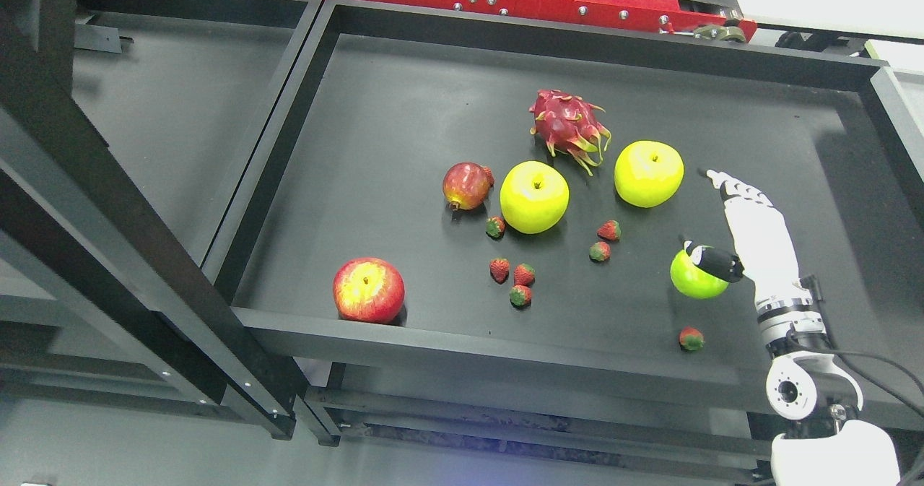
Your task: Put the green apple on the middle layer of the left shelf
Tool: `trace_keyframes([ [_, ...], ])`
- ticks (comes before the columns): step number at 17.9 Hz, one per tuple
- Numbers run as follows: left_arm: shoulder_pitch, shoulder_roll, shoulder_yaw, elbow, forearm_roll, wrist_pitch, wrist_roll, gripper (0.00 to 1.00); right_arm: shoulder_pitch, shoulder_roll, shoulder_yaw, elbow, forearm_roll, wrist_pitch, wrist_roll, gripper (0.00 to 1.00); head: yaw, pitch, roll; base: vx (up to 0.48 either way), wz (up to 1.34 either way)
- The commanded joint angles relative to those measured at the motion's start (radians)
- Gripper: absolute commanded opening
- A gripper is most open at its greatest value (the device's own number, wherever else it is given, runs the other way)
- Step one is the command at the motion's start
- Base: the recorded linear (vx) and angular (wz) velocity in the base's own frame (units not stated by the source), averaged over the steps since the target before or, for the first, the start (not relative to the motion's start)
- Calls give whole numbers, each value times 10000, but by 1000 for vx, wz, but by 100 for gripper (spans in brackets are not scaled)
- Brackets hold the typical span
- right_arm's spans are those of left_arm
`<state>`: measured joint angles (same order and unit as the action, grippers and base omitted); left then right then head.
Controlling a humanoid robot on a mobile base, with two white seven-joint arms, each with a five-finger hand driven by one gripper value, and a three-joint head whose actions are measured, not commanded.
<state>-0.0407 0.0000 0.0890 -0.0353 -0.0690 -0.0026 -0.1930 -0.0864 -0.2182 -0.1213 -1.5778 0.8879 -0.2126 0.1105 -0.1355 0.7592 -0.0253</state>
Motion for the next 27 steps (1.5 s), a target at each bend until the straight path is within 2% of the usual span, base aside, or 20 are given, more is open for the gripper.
trace_keyframes([
  [1, -8, 175, 0, 0, 0, 11, -3, 100, 66, 188, 32, -53, -841, 40, 0, 93, 0, 0, 0, 0, 0],
  [4, -8, 175, 0, 0, 0, 11, -3, 100, 66, 234, 32, -53, -917, 55, -16, 99, 0, 0, 0, 0, 0],
  [6, 8, 175, 0, 0, 0, 11, -3, 100, 81, 371, 62, -53, -1406, 10, -16, 99, 0, 0, 0, 0, 0],
  [12, -8, 175, 0, 0, 0, 11, -3, 100, 633, 923, 476, -99, -5943, -497, -108, 99, 0, 0, 0, 0, 0],
  [14, 8, 175, 0, 0, 0, 11, -3, 100, 939, 1687, 461, -83, -7248, -238, -77, 99, 0, 0, 0, 0, 0],
  [15, -8, 175, 0, -15, 0, 11, -3, 100, 1062, 2008, 461, -83, -7663, 205, -62, 99, 0, 0, 0, 0, 0],
  [16, 8, 175, 0, 0, 0, -4, -3, 100, 1139, 2008, 416, -83, -7910, 680, -62, 100, 0, 0, 0, 0, 0],
  [18, 8, 175, 0, 0, 0, 11, -3, 100, 1277, 2008, 567, -83, -8416, 930, -108, 100, 0, 0, 0, 0, 0],
  [22, 8, 175, 0, 0, 0, 11, -3, 100, 1905, 2008, 691, -221, -9920, 869, -138, 100, 0, 0, 0, 0, 0],
  [27, 8, 175, 0, 0, 0, 11, -3, 100, 2398, 2008, 661, -375, -10291, 715, -184, 100, 0, 0, 0, 0, 0],
])
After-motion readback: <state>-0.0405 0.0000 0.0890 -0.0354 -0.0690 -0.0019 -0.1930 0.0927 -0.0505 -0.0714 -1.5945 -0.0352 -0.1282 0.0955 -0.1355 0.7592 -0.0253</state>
